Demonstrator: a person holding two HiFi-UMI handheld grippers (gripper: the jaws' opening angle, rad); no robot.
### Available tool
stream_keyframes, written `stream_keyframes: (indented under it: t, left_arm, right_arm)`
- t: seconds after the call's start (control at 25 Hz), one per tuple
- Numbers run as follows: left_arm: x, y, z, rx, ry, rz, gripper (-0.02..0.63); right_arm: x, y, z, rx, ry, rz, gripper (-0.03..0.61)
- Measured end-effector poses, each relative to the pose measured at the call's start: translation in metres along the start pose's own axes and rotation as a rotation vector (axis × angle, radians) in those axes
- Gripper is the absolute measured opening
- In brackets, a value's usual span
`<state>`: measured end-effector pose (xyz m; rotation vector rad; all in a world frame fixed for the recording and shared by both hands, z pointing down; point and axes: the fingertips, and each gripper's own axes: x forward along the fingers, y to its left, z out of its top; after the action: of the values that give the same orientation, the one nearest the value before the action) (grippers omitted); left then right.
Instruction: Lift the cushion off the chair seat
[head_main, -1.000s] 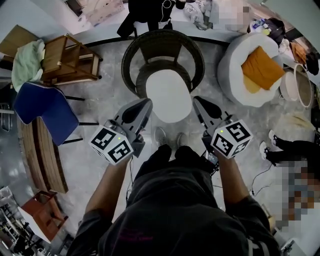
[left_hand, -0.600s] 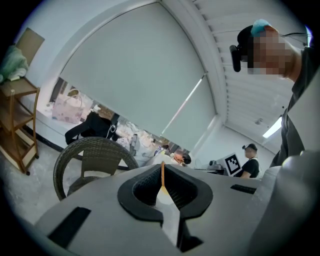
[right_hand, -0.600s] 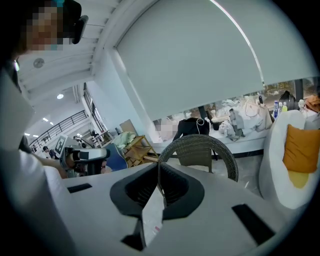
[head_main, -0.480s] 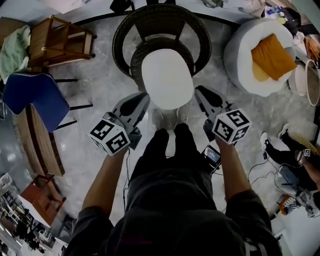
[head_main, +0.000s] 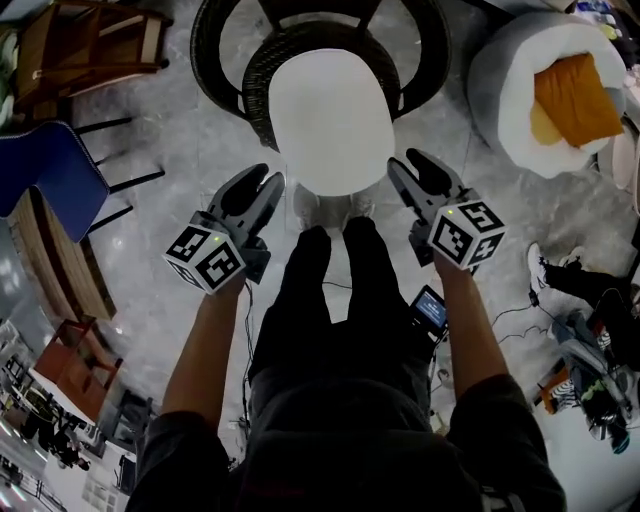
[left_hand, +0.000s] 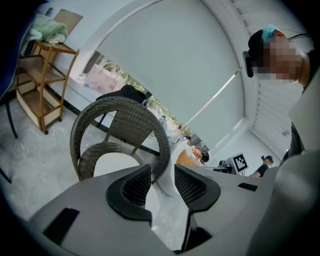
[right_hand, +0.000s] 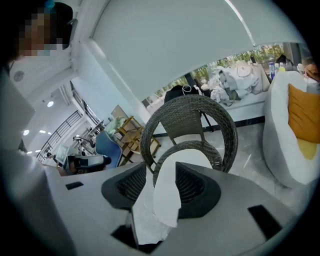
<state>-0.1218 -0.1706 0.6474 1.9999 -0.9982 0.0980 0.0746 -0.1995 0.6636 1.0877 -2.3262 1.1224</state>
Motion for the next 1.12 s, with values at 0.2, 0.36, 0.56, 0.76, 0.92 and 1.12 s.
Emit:
stream_keyframes:
  t: [0.2,0.36,0.56,0.76,0.92,1.12]
  left_arm:
    - [0.017,0.038,-0.046,-0.056,0.042,0.042,0.177]
    - [0.008,0.069,-0.071,-0.094,0.066,0.071,0.217]
    - [0.008,0.103,-0.113,-0.144,0.094,0.128,0.26]
    - [0.014,0.136,-0.152,-0.197,0.122,0.185,0.291]
    - [0.024,0.148,-0.186,-0.231,0.161,0.195,0.298]
    - [0.043,0.162,-0.23,-0.287,0.188,0.196,0.298]
  right_arm:
    - [0.023,-0.032,-0.037,0.044,0.038,-0.031,0.187]
    - [0.044,-0.03,-0.069,0.074,0.081,-0.056,0.222]
    - [0.059,-0.052,-0.117,0.107,0.13,-0.097,0.249]
    - [0.072,-0.081,-0.154,0.165,0.16,-0.122,0.256]
    - [0.079,-0.099,-0.18,0.2,0.188,-0.117,0.256]
    - [0.087,-0.12,-0.213,0.246,0.21,-0.122,0.256]
